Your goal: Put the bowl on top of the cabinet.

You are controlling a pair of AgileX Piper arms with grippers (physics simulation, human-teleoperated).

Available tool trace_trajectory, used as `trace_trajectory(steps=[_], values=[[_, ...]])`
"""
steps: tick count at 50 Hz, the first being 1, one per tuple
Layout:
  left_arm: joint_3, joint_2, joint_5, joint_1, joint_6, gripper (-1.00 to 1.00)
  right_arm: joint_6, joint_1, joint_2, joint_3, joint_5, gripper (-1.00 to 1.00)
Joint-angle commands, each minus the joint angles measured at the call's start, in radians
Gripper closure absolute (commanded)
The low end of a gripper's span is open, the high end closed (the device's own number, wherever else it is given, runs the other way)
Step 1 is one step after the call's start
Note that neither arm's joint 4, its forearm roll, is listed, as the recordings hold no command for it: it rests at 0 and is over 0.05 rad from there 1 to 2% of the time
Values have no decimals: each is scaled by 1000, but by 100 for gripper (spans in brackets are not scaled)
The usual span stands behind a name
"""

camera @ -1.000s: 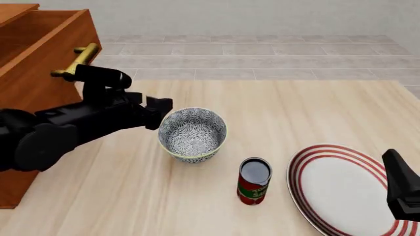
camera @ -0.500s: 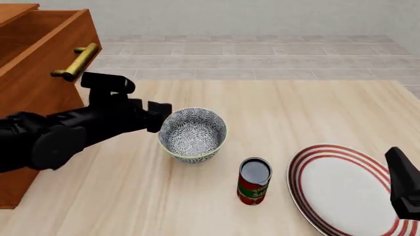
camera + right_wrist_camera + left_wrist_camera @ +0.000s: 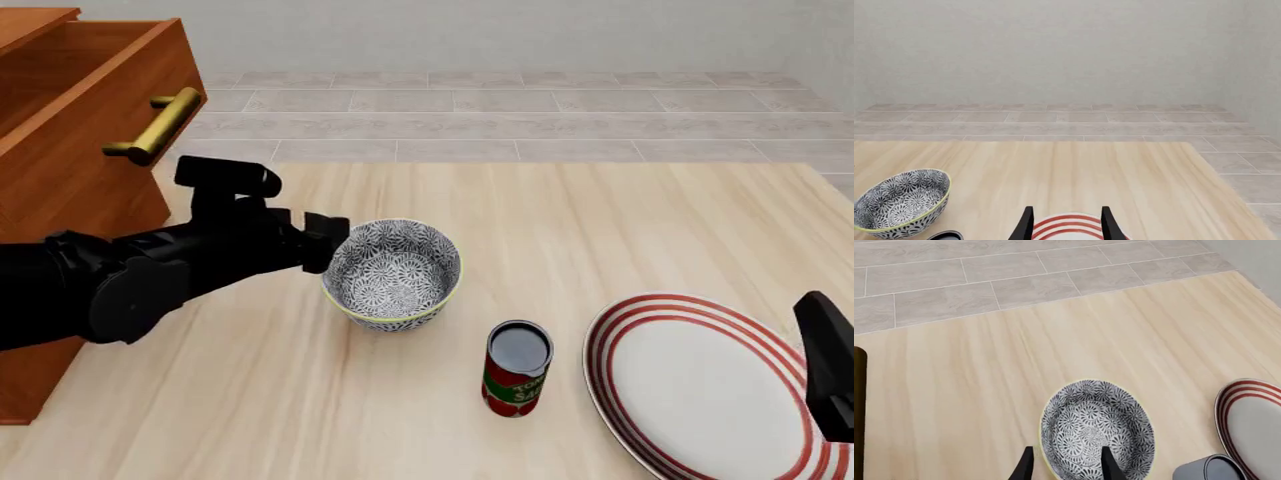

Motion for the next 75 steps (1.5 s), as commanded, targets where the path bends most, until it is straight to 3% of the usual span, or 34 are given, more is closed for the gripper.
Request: trace_trajectory(steps=[1,75], values=[[-2,27,-21,14,1,-100,0,0,0,-3,3,-100],[-104,364,-175,37,11,-100,0,0,0,-3,3,-100]])
